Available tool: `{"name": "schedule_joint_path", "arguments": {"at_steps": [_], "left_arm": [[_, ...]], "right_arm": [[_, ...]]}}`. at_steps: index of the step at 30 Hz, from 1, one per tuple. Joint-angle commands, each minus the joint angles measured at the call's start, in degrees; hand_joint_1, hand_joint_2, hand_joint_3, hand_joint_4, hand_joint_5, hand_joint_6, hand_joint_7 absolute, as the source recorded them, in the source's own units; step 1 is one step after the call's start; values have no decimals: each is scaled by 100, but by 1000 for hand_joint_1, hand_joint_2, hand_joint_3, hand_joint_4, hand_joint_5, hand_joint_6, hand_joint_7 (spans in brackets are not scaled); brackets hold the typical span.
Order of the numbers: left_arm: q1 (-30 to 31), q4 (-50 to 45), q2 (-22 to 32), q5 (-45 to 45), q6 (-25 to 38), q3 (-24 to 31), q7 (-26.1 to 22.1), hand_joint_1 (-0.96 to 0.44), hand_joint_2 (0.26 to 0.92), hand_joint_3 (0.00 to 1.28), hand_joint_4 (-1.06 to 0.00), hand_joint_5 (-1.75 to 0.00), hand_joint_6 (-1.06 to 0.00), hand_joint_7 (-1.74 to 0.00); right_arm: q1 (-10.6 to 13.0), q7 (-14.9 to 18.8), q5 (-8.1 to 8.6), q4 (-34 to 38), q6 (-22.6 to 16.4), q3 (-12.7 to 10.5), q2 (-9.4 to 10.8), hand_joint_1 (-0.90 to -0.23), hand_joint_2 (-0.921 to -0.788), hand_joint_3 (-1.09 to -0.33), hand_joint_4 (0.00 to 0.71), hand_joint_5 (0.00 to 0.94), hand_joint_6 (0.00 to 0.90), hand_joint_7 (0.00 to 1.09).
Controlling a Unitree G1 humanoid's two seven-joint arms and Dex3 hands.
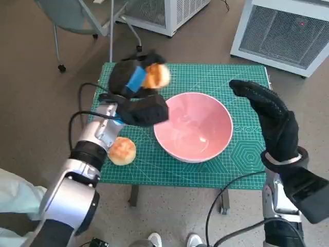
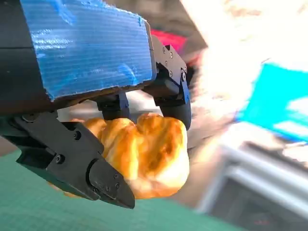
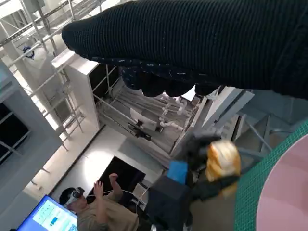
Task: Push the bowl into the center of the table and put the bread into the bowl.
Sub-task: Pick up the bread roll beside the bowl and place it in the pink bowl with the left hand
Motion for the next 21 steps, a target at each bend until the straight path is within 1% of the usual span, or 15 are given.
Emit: {"name": "schedule_joint_path", "arguments": {"at_steps": [1, 7, 14, 21], "left_arm": [[327, -617, -32, 97, -289, -113, 53, 1, 916, 31, -803, -1120, -627, -1077], [578, -1049, -141, 191, -480, -260, -50, 1, 915, 15, -818, -1123, -661, -1022], [758, -1285, -270, 422, -548, -520, -176, 0, 920, 15, -797, -1132, -655, -1043], [788, -1330, -287, 472, -528, -532, -211, 0, 920, 25, -778, -1148, -649, -1055]], "right_arm": [[126, 40, 19, -22, 109, 29, 1, -601, -921, -732, 112, 0, -1, 403], [159, 63, 36, -51, 119, 26, -9, -598, -921, -734, 112, 0, -1, 402], [195, 73, 52, -79, 128, 18, -17, -596, -921, -736, 110, 0, -1, 400], [204, 69, 50, -93, 134, 17, -17, -595, -921, -739, 108, 0, -1, 397]]}}
